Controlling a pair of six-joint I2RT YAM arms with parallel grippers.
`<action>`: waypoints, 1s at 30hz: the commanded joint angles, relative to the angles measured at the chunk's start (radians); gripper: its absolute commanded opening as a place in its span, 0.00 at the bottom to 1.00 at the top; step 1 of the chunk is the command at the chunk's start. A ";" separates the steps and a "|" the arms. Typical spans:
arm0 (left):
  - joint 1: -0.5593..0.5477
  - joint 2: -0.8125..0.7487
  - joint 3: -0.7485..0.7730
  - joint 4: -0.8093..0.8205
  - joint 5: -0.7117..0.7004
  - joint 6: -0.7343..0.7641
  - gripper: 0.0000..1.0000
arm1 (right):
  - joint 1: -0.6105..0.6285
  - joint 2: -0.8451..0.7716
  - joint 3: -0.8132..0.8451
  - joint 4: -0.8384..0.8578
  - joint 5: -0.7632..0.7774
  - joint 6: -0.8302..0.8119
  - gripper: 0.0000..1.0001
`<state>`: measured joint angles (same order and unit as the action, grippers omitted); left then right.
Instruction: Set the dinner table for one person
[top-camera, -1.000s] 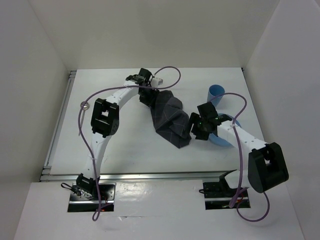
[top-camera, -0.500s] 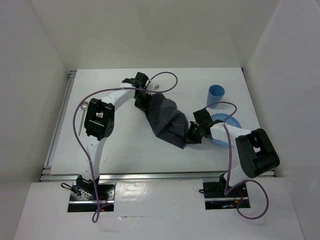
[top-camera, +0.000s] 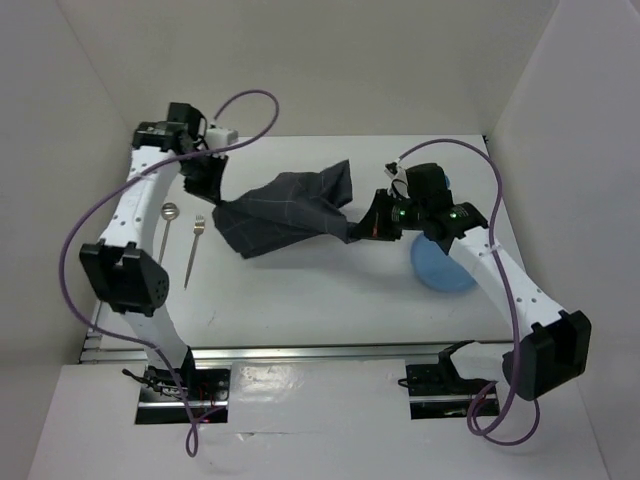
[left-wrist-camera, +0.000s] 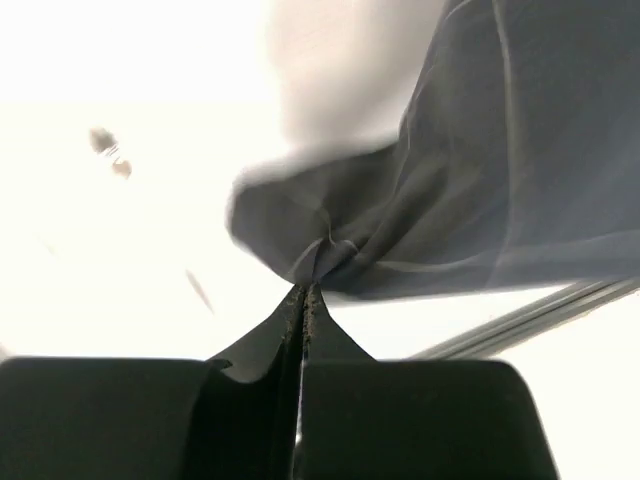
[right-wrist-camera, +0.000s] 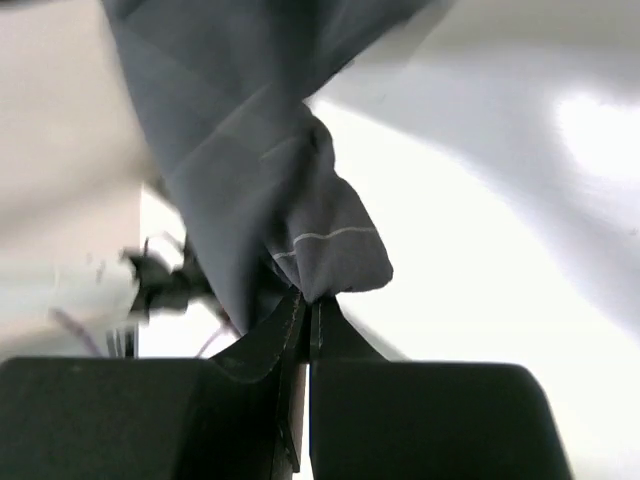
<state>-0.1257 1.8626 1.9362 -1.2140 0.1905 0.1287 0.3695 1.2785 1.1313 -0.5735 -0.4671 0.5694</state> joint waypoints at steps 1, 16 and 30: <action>0.075 -0.141 0.000 -0.145 -0.088 0.078 0.00 | -0.009 -0.033 -0.014 -0.301 -0.085 -0.101 0.00; -0.009 -0.246 -0.181 -0.098 -0.065 0.089 0.26 | -0.009 -0.131 -0.116 -0.293 -0.127 -0.029 0.00; -0.302 0.112 -0.413 0.212 -0.029 0.077 0.64 | -0.027 -0.254 -0.344 -0.249 0.123 0.086 0.00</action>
<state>-0.4061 2.0045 1.5436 -1.0454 0.1364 0.2035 0.3534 1.0271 0.7921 -0.8463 -0.4126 0.6392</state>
